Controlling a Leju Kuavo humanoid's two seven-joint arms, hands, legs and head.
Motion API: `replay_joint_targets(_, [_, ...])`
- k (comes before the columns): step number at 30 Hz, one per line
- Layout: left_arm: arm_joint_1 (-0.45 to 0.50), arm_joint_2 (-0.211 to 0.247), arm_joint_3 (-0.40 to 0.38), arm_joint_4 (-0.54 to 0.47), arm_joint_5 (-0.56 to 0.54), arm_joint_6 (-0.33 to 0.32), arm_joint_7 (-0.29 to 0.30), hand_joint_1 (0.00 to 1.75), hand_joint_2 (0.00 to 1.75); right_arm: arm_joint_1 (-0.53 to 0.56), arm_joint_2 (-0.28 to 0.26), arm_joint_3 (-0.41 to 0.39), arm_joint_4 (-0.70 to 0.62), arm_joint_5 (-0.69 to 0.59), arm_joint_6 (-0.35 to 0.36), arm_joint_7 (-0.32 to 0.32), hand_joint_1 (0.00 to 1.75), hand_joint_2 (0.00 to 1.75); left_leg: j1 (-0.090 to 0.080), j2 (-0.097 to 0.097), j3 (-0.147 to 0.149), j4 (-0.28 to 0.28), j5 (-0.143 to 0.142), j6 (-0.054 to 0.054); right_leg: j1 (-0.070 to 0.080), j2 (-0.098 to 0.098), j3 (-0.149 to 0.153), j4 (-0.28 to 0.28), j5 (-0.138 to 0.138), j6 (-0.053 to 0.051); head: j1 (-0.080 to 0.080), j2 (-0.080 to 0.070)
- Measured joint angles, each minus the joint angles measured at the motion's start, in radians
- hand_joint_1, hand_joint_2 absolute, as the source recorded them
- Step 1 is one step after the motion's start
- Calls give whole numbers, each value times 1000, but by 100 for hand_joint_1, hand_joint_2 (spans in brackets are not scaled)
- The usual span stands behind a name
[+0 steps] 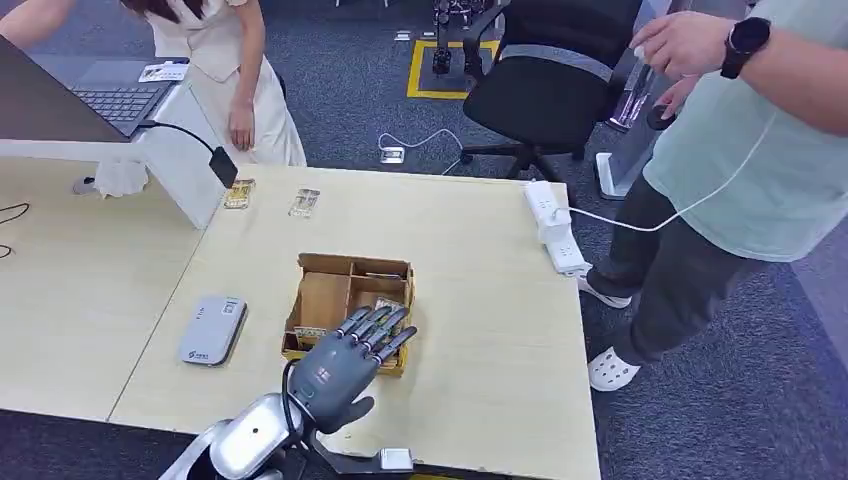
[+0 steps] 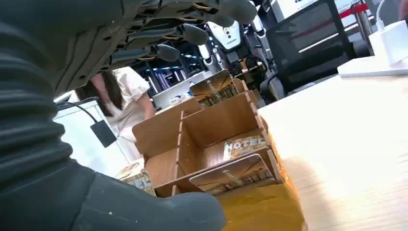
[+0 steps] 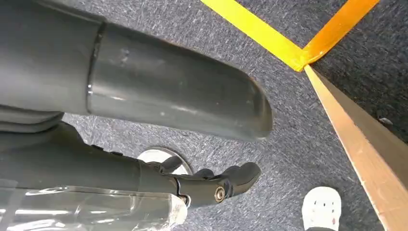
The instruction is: Pass the card to the sensor for recognition and then transmit it.
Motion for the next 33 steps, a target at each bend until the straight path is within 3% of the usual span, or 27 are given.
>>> replay_joint_targets(7, [0,-62,15,19,-64,-35,7,0,175,0,0,0,0,-13,5,13,0,0,0,0,0,0,0,0,0,0,0,0,0,0,0,0])
replay_joint_targets(10, [0,-88,42,27,-103,-63,38,0,175,0,0,2,-3,-30,8,23,0,0,0,0,0,0,0,0,0,0,0,0,0,0,0,0])
replay_joint_targets(16, [5,-122,89,47,-132,-79,39,0,175,1,0,5,-9,-44,14,33,0,0,0,0,0,0,0,0,0,0,0,0,0,0,0,0])
replay_joint_targets(33, [16,-150,141,60,-159,-86,43,0,175,1,0,6,-16,-53,14,39,0,0,0,0,0,0,0,0,0,0,0,0,0,0,0,0])
